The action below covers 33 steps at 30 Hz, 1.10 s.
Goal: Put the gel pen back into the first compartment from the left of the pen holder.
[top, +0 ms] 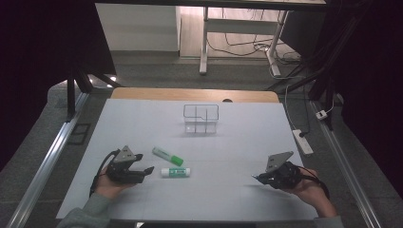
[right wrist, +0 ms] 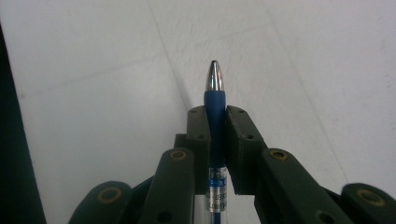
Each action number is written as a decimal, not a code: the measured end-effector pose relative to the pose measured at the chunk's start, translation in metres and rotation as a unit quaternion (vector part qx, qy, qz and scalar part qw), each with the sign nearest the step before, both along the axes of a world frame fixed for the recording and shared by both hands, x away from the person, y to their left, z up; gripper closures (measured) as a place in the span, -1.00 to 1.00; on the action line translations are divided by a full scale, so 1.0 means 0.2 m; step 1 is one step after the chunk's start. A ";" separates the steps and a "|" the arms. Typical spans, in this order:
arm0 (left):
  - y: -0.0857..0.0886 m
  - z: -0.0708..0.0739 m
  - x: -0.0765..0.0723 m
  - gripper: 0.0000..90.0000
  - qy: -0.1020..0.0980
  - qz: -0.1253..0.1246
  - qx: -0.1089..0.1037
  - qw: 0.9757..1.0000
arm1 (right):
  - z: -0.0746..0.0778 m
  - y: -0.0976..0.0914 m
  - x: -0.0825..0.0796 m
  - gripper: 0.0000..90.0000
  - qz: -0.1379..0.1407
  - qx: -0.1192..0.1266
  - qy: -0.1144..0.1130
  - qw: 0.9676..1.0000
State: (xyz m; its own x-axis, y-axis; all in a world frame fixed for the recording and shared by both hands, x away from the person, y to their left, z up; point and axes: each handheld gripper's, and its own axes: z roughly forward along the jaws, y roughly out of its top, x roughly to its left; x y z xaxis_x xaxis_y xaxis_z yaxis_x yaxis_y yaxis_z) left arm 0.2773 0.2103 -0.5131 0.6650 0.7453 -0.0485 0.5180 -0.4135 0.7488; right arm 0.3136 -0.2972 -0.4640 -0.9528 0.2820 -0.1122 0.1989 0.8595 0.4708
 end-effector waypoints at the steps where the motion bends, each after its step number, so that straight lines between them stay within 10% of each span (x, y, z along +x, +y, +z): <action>1: 0.00 0.00 0.00 -0.32 0.000 0.000 0.000 1.000 | 0.01 0.00 0.00 0.78 -0.003 0.006 -0.002 1.000; 11: 0.00 0.00 0.00 -0.32 0.000 0.001 0.000 1.000 | 0.09 0.00 0.01 0.78 -0.035 0.084 -0.025 0.996; 33: -0.01 0.00 0.00 -0.32 0.000 0.000 0.001 1.000 | 0.18 0.06 0.04 0.78 -0.133 0.196 -0.076 0.968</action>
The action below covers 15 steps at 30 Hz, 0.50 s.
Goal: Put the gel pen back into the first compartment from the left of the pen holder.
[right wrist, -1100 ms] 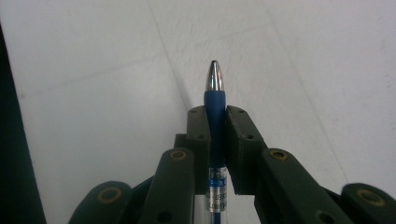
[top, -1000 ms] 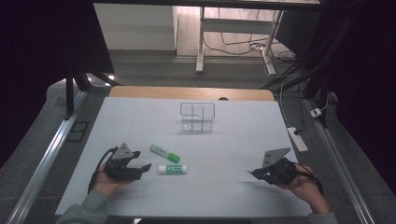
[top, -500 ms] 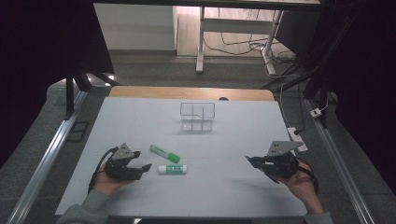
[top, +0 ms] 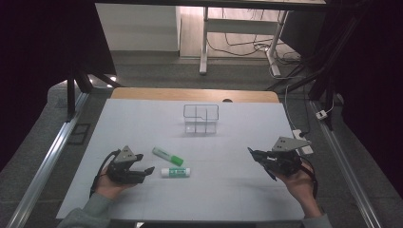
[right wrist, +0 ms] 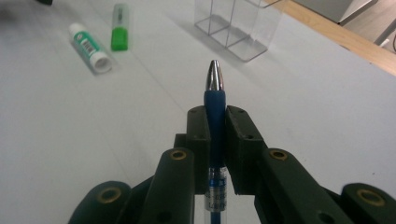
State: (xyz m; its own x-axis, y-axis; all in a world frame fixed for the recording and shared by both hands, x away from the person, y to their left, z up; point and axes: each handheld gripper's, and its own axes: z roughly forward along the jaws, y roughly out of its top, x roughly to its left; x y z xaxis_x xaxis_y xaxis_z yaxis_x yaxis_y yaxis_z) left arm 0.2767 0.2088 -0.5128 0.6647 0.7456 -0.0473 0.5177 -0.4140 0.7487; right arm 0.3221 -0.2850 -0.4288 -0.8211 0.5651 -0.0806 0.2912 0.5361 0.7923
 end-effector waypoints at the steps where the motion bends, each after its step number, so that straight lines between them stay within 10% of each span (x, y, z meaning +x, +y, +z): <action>1: 0.00 0.00 0.00 -0.32 0.000 0.000 0.000 1.000 | 0.00 0.01 0.01 0.78 -0.003 0.002 -0.001 1.000; 15: 0.00 0.00 0.00 -0.32 -0.001 0.001 -0.002 1.000 | 0.01 0.05 0.06 0.78 -0.029 0.034 -0.011 0.999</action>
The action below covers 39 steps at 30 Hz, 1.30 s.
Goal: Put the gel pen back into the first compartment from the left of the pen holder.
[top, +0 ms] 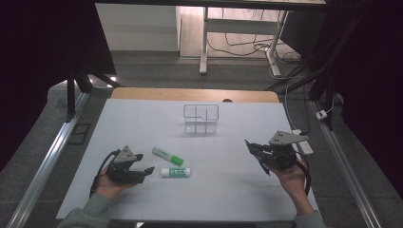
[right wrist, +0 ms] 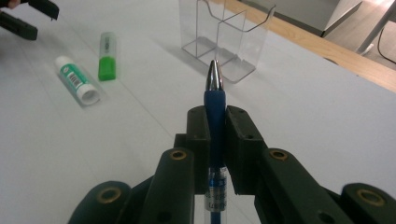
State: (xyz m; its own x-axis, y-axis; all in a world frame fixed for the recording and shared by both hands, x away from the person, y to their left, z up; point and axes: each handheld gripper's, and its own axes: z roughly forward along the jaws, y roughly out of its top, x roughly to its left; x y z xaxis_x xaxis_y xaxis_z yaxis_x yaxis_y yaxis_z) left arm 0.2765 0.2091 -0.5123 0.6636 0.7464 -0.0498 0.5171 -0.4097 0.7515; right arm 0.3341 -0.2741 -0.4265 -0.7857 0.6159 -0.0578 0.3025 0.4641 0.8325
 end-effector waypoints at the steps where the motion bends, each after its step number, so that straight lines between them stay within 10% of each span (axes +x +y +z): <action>1: 0.00 0.00 0.00 -0.32 0.000 0.000 0.000 1.000 | 0.00 0.00 0.00 0.78 -0.002 0.005 -0.002 1.000; 39: 0.01 0.00 0.00 -0.32 -0.003 0.001 -0.003 1.000 | 0.01 0.21 0.12 0.78 0.015 0.035 -0.006 0.999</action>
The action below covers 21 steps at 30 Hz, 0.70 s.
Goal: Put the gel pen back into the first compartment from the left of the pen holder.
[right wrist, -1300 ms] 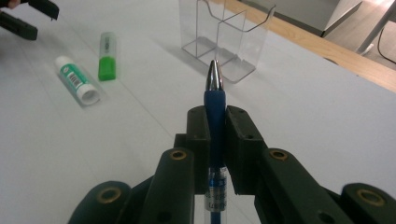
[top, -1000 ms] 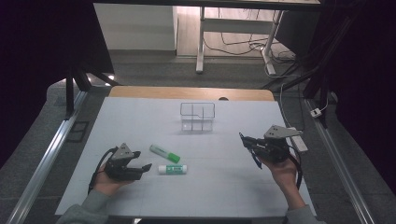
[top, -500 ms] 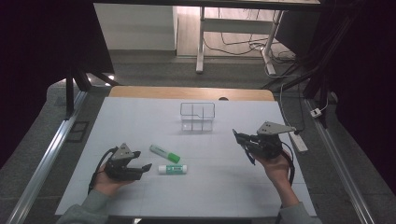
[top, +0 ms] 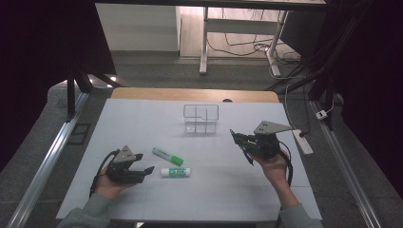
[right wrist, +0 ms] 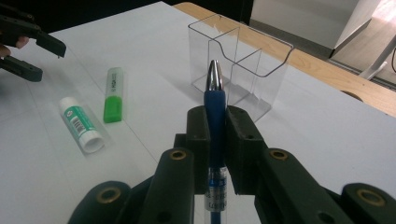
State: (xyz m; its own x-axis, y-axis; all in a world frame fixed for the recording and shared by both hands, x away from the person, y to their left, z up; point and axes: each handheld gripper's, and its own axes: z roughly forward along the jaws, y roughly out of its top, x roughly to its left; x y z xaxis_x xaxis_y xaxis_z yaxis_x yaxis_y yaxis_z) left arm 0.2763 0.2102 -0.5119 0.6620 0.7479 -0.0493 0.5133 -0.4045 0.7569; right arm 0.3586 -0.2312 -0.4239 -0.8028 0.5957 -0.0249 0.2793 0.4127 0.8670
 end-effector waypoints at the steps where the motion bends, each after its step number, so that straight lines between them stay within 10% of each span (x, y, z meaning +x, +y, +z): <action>1: 0.00 0.00 0.00 -0.32 0.000 0.000 0.000 1.000 | 0.00 0.00 0.00 0.78 0.001 -0.001 0.001 1.000; 21: 0.03 0.00 -0.03 -0.32 0.000 0.010 -0.013 1.000 | 0.01 0.10 0.05 0.77 0.010 0.009 -0.005 1.000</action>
